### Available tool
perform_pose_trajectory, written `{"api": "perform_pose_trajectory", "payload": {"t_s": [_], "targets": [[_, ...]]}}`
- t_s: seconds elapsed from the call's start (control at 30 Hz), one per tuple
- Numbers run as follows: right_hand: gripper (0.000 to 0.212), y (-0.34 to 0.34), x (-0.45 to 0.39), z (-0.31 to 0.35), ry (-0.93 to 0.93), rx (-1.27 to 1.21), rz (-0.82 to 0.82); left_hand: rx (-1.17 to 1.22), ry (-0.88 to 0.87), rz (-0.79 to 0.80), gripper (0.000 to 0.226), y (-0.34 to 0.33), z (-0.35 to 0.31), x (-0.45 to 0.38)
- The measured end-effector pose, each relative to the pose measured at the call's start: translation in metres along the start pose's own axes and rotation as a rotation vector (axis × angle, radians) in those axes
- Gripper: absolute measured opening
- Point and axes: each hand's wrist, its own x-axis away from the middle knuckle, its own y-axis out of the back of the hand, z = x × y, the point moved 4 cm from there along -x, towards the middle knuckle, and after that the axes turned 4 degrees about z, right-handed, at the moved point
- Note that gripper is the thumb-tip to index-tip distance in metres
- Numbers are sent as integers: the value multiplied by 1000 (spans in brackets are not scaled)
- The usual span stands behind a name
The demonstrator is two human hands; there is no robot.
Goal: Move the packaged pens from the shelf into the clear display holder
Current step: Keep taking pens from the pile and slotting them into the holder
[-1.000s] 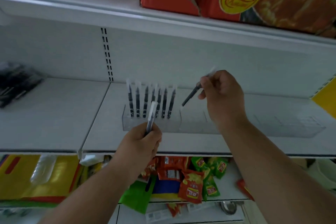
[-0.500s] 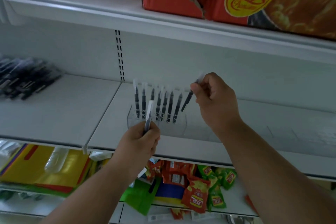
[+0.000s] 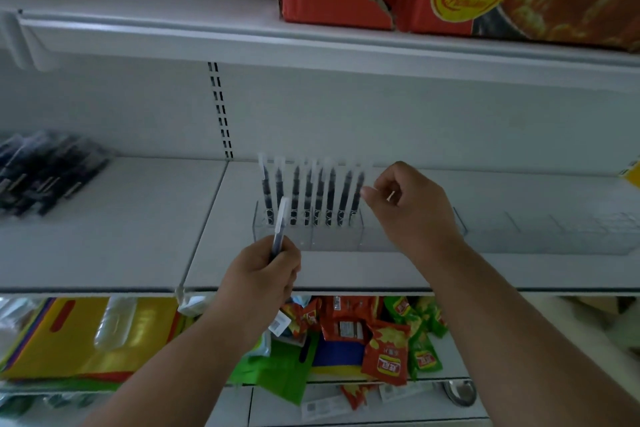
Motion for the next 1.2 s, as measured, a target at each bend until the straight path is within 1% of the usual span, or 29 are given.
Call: {"api": "perform_pose_trajectory", "payload": {"t_s": [0.1,0.17,0.27,0.33,0.4,0.47,0.53,0.57,0.6,0.63,0.67,0.73,0.8,0.87,1.03,1.2], "targets": [[12,2,19,18,30,-166,140,-104,-9,35,42,-6,0,-5],[15,2,28,31,75,-232,218,-204,-42,82,40,-19,-5,-7],[22,6,31,39,123,-224,234,-312,-102,147,43,-43,-15,-9],[23,11,30,37,110,-257,242,-343,-147,144,39,-56,-22,-10],[21,19,29,31,84,-320,212,-425,-227,115,34,-63,-30,-12],[21,30,26,18,11,-435,107,-560,-340,74,30,-65,-37,-14],[21,41,20,4,-85,-638,-8,-703,-431,0,25,-60,-38,-14],[21,46,16,-3,-115,-713,-56,-774,-469,-46,19,-56,-38,-14],[21,51,12,-7,-124,-721,-95,-844,-509,-96,10,-53,-36,-14],[21,53,7,-11,-113,-668,-123,-908,-547,-148,11,-50,-36,-14],[21,55,2,-11,-85,-584,-142,-965,-581,-187,18,-47,-33,-16],[18,54,-5,-10,-8,-418,-154,-1077,-614,-231,28,-44,-29,-20],[13,51,-11,-8,77,-293,-119,-1168,-586,-222,38,-44,-22,-23],[10,47,-16,-5,161,-196,-73,-1222,-553,-201,42,-44,-13,-25],[12,44,-25,5,281,-86,-4,-1235,-509,-197,47,-43,-11,-25],[12,36,-27,1,279,8,82,-1224,-494,-183,48,-42,-15,-24]]}}
